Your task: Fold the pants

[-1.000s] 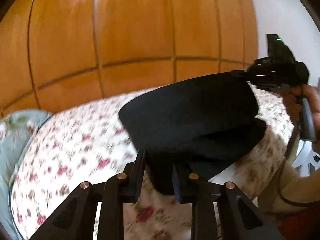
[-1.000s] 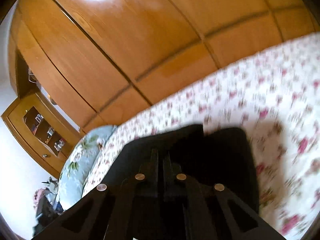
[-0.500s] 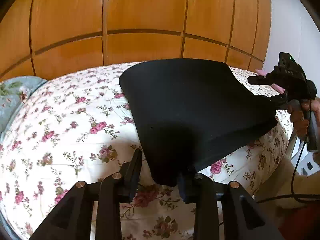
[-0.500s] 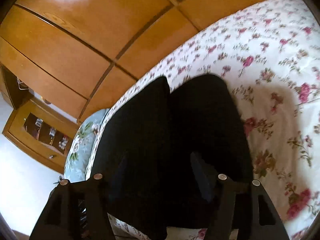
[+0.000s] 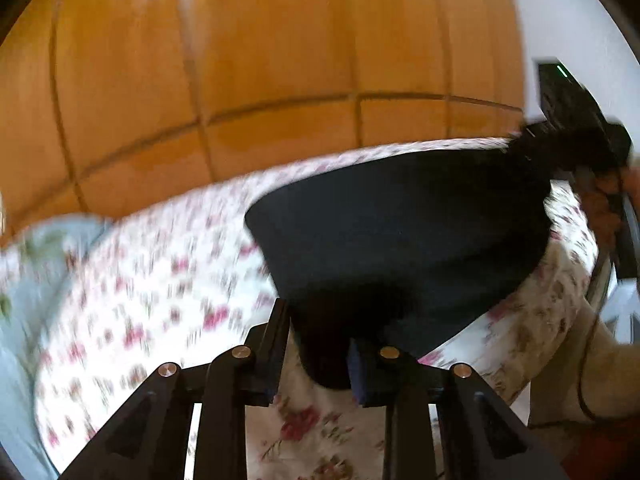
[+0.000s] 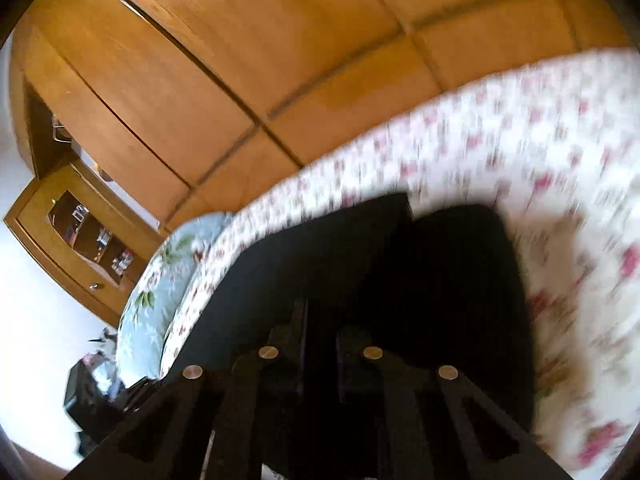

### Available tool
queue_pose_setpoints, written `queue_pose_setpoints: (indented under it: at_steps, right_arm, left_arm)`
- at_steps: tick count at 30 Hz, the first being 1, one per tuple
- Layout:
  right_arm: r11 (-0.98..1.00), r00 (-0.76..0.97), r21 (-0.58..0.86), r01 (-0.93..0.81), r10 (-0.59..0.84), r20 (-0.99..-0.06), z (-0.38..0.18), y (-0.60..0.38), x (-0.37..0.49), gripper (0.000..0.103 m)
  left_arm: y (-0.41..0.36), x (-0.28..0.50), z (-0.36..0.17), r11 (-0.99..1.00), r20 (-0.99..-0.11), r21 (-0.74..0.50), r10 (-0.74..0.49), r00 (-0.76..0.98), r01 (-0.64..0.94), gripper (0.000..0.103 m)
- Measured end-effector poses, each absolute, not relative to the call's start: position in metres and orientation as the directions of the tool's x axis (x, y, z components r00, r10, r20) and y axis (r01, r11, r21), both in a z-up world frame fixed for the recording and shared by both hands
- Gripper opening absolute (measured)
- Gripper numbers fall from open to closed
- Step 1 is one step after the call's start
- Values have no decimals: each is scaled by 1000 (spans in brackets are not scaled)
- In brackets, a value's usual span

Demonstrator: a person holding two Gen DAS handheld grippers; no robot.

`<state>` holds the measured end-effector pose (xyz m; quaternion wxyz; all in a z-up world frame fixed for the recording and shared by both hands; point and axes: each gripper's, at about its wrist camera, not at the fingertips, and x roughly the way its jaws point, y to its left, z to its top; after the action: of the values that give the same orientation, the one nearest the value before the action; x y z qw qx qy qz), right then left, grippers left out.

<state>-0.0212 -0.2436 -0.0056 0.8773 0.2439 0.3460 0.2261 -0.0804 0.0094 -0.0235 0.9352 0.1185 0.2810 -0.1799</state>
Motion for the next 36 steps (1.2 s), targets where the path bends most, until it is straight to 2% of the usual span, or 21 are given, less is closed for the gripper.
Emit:
queue_pose_setpoints:
  at_steps: [4, 7, 10, 12, 14, 16, 19, 23, 25, 28, 31, 33, 36]
  right_arm:
    - [841, 713, 501, -204, 478, -513, 18, -266, -25, 11]
    - [865, 672, 479, -150, 445, -592, -2, -275, -16, 11]
    - [874, 627, 474, -104, 427, -651, -39, -274, -6, 12]
    - [861, 649, 503, -83, 430, -628, -51, -281, -9, 15]
    - [850, 659, 523, -67, 432, -616, -51, -285, -10, 15]
    - [863, 656, 501, -65, 415, -630, -45, -285, -13, 21]
    - [917, 705, 397, -38, 306, -639, -21, -284, -22, 24]
    - [941, 774, 319, -111, 283, -566, 17, -279, -28, 26]
    - [943, 761, 301, -143, 299, -575, 22, -271, -18, 26]
    - [941, 725, 280, -190, 327, -606, 21, -254, 3, 26]
    - [934, 671, 272, -232, 356, -650, 8, -240, 24, 26]
    - [945, 654, 242, -219, 326, -683, -4, -237, 34, 24]
    - [949, 636, 259, -179, 313, -705, -23, -245, 47, 11]
  left_arm:
    - [-16, -80, -27, 867, -588, 173, -290, 755, 468, 29]
    - [-32, -75, -52, 839, -667, 190, -272, 694, 510, 29]
    - [-32, -81, -57, 823, -652, 226, -270, 709, 521, 30]
    - [-27, -82, -56, 822, -659, 213, -278, 699, 528, 30]
    - [-16, -84, -52, 826, -664, 141, -330, 671, 546, 31]
    - [0, -85, -45, 830, -660, 41, -396, 639, 557, 31]
    - [30, -80, -22, 846, -599, -132, -483, 638, 517, 31]
    - [32, -50, 5, 855, -533, -189, -503, 680, 484, 36]
    - [19, -25, 11, 855, -539, -202, -504, 674, 478, 36]
    - [-14, 27, 7, 864, -604, -213, -484, 634, 457, 36]
    - [-38, 59, -5, 881, -662, -156, -429, 615, 446, 36]
    - [-52, 80, -18, 900, -702, -97, -364, 611, 425, 36]
    - [-59, 104, -38, 925, -733, -63, -297, 612, 374, 39]
